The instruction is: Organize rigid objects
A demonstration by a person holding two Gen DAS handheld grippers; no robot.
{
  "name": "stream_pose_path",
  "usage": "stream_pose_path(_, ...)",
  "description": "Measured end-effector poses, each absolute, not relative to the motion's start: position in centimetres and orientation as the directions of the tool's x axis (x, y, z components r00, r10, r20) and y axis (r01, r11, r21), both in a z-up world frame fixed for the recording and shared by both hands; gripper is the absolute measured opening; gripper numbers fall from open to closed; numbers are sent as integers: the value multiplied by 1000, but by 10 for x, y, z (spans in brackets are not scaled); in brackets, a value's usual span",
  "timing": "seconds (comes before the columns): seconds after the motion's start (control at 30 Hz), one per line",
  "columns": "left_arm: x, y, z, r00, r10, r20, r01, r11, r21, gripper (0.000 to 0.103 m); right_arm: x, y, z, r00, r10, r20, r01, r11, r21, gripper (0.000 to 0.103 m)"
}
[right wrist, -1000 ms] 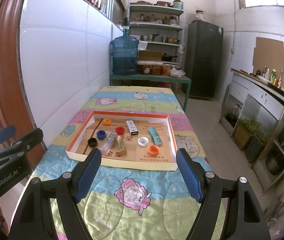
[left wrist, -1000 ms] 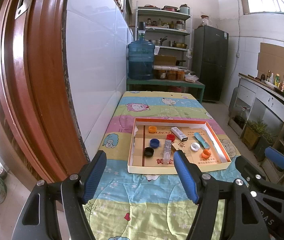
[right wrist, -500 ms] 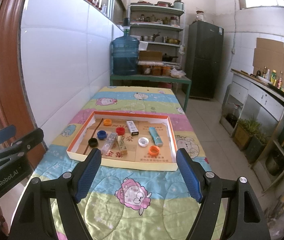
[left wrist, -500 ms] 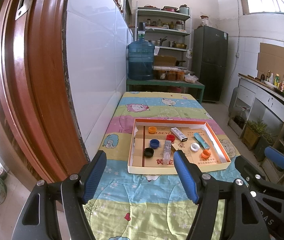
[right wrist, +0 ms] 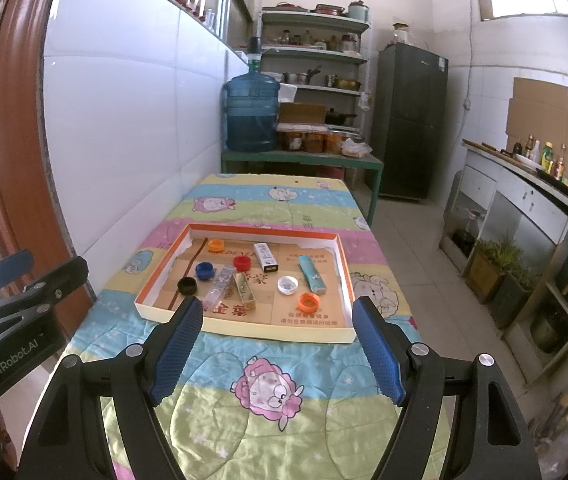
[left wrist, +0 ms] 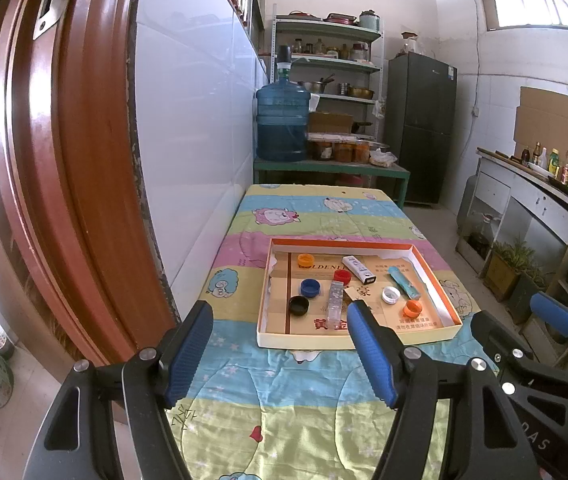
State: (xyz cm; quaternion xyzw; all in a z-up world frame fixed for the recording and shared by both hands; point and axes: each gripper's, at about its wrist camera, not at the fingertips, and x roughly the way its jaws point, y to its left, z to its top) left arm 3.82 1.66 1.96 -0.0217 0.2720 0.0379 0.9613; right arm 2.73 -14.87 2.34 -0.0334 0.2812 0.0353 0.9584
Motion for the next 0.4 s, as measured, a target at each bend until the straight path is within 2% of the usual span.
stream_pose_path(0.4, 35, 21, 19, 854, 70, -515, -101, 994, -31, 70, 27, -149, 24, 839, 48, -542, -84, 995, -43, 78)
